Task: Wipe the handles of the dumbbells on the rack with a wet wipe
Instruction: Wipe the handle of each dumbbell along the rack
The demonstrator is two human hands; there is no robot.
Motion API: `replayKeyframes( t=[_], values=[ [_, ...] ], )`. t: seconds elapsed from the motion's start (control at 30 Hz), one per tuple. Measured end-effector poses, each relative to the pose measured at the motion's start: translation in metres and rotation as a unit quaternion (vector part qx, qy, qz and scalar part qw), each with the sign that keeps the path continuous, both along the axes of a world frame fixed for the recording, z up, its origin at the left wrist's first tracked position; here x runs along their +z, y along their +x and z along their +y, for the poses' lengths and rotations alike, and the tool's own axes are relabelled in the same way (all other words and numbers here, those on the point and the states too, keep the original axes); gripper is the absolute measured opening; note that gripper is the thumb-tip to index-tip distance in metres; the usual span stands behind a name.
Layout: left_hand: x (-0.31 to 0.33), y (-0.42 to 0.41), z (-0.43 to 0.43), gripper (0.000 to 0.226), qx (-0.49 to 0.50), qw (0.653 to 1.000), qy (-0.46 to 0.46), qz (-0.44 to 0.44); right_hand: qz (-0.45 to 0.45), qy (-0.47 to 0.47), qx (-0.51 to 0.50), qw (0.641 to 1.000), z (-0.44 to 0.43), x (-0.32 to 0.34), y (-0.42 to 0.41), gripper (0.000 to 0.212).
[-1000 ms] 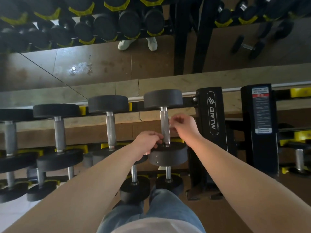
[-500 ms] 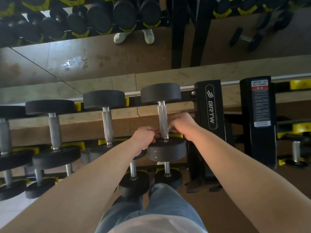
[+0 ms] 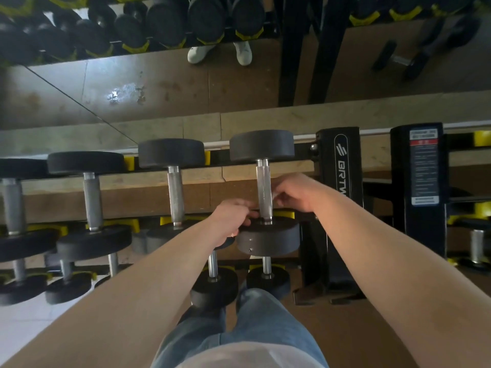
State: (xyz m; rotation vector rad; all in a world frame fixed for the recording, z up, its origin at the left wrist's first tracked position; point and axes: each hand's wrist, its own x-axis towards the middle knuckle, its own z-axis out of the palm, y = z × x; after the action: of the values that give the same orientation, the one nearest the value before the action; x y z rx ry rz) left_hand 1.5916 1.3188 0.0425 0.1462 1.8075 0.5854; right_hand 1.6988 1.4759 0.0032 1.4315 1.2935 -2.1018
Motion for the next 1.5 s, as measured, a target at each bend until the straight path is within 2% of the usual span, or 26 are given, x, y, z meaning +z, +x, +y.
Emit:
replayKeyframes(
  t=[0.07, 0.13, 0.17, 0.23, 0.3, 0.33, 0.37, 0.4, 0.47, 0.53, 0.57, 0.63, 0.7, 0.77, 0.8, 0.87, 0.97, 1.03, 1.07, 1.17, 1.33, 1.4, 1.5],
  values=[
    [0.0, -0.002, 0.001, 0.032, 0.0, 1.0, 0.0, -0.003, 0.055, -0.01, -0.098, 0.994, 0.011, 0.004, -0.01, 0.029],
    [0.0, -0.003, 0.002, 0.031, 0.001, 1.0, 0.003, 0.003, 0.078, 0.014, -0.081, 0.994, 0.016, 0.005, -0.013, 0.032],
    [0.0, -0.004, 0.003, 0.03, 0.002, 1.0, 0.005, 0.006, 0.068, 0.032, -0.031, 0.997, 0.016, 0.004, -0.011, 0.034],
    [-0.001, -0.005, 0.005, 0.028, 0.009, 1.0, 0.007, 0.007, 0.01, 0.082, 0.15, 0.985, 0.01, 0.002, -0.002, 0.035],
    [-0.001, -0.006, 0.007, 0.026, 0.012, 1.0, 0.007, 0.004, -0.038, 0.122, 0.341, 0.931, 0.002, -0.001, 0.006, 0.026],
    [-0.001, -0.006, 0.008, 0.027, 0.012, 1.0, 0.004, 0.002, -0.043, 0.125, 0.372, 0.919, -0.001, -0.003, 0.007, 0.022],
    [-0.001, -0.006, 0.008, 0.028, 0.014, 1.0, 0.002, 0.0, -0.038, 0.114, 0.355, 0.927, -0.002, -0.004, 0.007, 0.02],
    [-0.001, -0.007, 0.008, 0.029, 0.017, 1.0, 0.0, -0.001, -0.026, 0.088, 0.295, 0.951, 0.0, -0.006, 0.004, 0.021],
    [-0.003, -0.008, 0.007, 0.03, 0.022, 1.0, -0.004, -0.003, 0.017, 0.033, 0.107, 0.994, 0.006, -0.008, -0.004, 0.024],
    [-0.005, -0.01, 0.005, 0.032, 0.02, 1.0, -0.005, -0.001, 0.064, 0.013, -0.052, 0.996, 0.015, -0.006, -0.013, 0.027],
    [-0.005, -0.011, 0.004, 0.032, 0.019, 1.0, -0.005, 0.0, 0.078, 0.004, -0.09, 0.993, 0.016, -0.004, -0.016, 0.028],
    [-0.008, -0.012, 0.001, 0.033, 0.021, 1.0, -0.004, 0.001, 0.076, -0.02, -0.06, 0.995, 0.015, -0.001, -0.013, 0.028],
    [-0.01, -0.012, 0.0, 0.033, 0.028, 1.0, -0.005, 0.003, 0.023, -0.052, 0.064, 0.996, 0.01, 0.0, -0.003, 0.028],
    [-0.01, -0.013, -0.001, 0.033, 0.033, 0.999, -0.005, 0.0, -0.017, -0.047, 0.185, 0.981, 0.005, -0.001, 0.005, 0.029],
    [-0.01, -0.013, -0.002, 0.033, 0.035, 0.999, -0.006, -0.003, -0.027, -0.026, 0.214, 0.976, 0.003, -0.002, 0.008, 0.029],
    [-0.009, -0.014, -0.003, 0.031, 0.041, 0.999, -0.007, -0.006, -0.031, 0.046, 0.199, 0.979, -0.001, -0.001, 0.009, 0.027],
    [-0.005, -0.019, -0.006, 0.028, 0.047, 0.999, -0.004, -0.007, 0.002, 0.156, 0.017, 0.988, -0.011, 0.005, 0.006, 0.016],
    [-0.003, -0.021, -0.006, 0.022, 0.048, 0.999, 0.0, -0.005, 0.031, 0.222, -0.065, 0.972, -0.019, 0.014, 0.005, 0.011],
    [-0.001, -0.021, -0.006, 0.021, 0.048, 0.999, 0.003, -0.003, 0.043, 0.261, -0.051, 0.963, -0.025, 0.018, 0.006, 0.01],
    [0.002, -0.019, -0.005, 0.021, 0.045, 0.999, 0.007, 0.002, 0.027, 0.376, 0.113, 0.919, -0.043, 0.022, 0.011, 0.007],
    [0.005, -0.018, -0.006, 0.025, 0.037, 0.999, 0.012, -0.001, 0.006, 0.419, 0.279, 0.864, -0.046, 0.029, 0.011, 0.009],
    [0.005, -0.019, -0.006, 0.025, 0.047, 0.999, 0.008, 0.002, 0.025, 0.455, 0.288, 0.842, -0.045, 0.03, 0.003, 0.012],
    [0.003, -0.02, -0.003, 0.025, 0.042, 0.999, 0.015, 0.003, 0.042, 0.526, 0.211, 0.823, -0.041, 0.028, -0.008, 0.011]
  ],
)
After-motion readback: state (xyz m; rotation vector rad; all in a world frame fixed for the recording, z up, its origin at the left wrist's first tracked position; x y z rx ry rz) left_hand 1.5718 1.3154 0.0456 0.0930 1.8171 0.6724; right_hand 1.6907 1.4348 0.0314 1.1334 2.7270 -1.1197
